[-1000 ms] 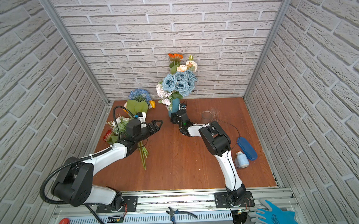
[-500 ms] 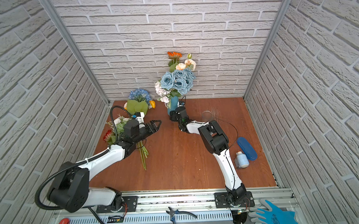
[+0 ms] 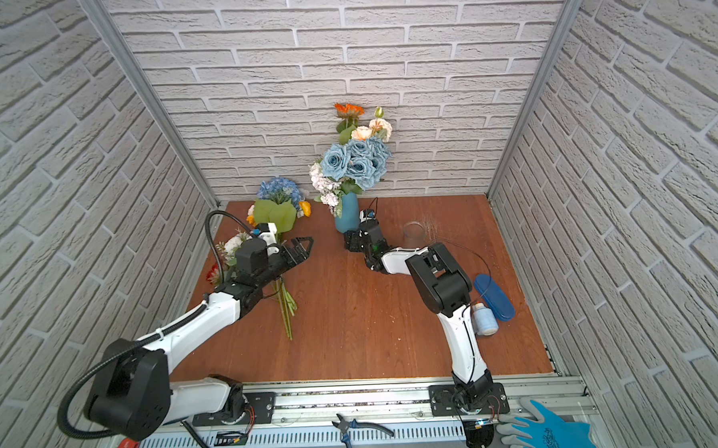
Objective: Arrange the flowers into the vase
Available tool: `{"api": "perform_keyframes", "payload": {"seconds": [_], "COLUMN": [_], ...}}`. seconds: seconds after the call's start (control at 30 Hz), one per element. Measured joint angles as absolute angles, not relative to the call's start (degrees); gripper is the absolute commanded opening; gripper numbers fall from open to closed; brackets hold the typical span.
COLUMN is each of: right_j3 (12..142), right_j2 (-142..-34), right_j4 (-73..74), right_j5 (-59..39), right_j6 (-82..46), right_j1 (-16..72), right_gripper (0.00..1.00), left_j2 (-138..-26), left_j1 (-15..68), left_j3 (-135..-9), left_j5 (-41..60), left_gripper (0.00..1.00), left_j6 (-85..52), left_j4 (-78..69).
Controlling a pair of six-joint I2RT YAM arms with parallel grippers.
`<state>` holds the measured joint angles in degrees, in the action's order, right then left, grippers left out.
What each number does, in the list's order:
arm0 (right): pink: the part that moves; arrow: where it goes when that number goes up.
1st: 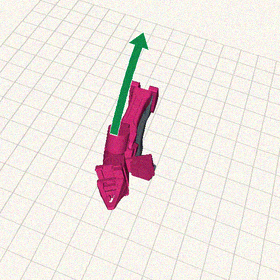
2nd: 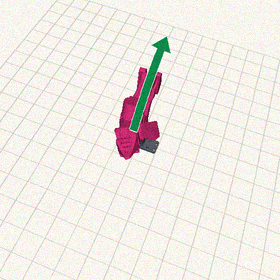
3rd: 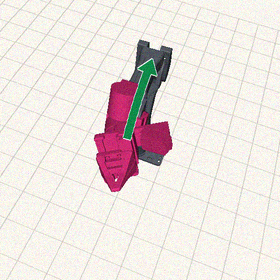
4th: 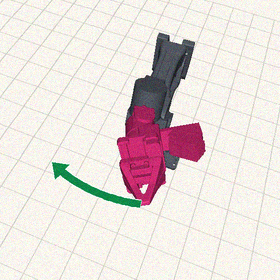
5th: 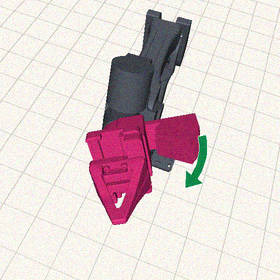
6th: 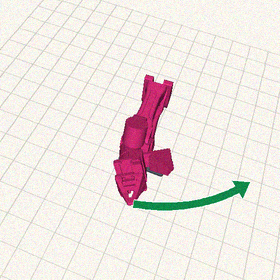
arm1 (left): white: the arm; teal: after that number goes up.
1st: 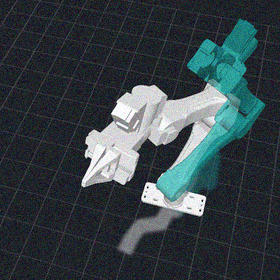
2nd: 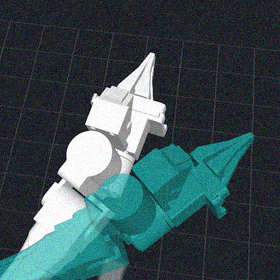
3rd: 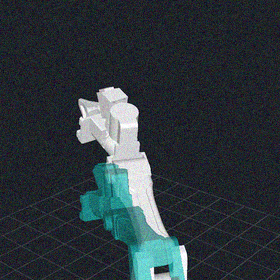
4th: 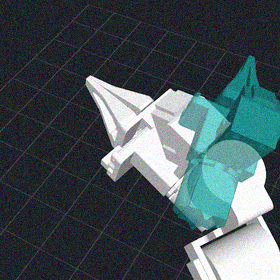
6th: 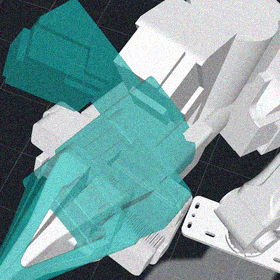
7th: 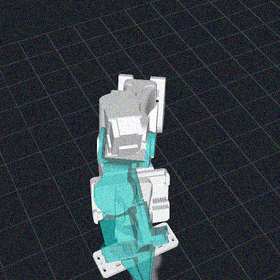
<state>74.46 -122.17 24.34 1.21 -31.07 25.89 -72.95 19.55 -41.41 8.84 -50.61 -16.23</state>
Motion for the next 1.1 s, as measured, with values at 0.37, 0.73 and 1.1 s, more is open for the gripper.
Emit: {"api": "perform_keyframes", "payload": {"seconds": [0.37,0.73,1.1], "right_j3": [70.19,79.09,74.56], "right_j2": [-96.77,-80.01,-74.76], "right_j4": [2.7,-33.74,-40.8], "right_j5": [-2.68,13.69,18.39], "right_j6": [-27.27,-16.53,-11.35], "right_j1": [27.83,27.38,17.61], "right_gripper": [0.98,1.0,1.0], "left_j2": [-66.22,-59.11,-59.33], "left_j1": [6.76,1.19,1.19], "left_j3": [-40.8,-36.42,-34.37], "left_j5": [8.64,7.46,9.06], "left_gripper": [0.98,0.98,0.98], "left_j6": [-47.4,-47.09,-48.62], "left_j4": [-8.56,-2.55,-2.98]}}
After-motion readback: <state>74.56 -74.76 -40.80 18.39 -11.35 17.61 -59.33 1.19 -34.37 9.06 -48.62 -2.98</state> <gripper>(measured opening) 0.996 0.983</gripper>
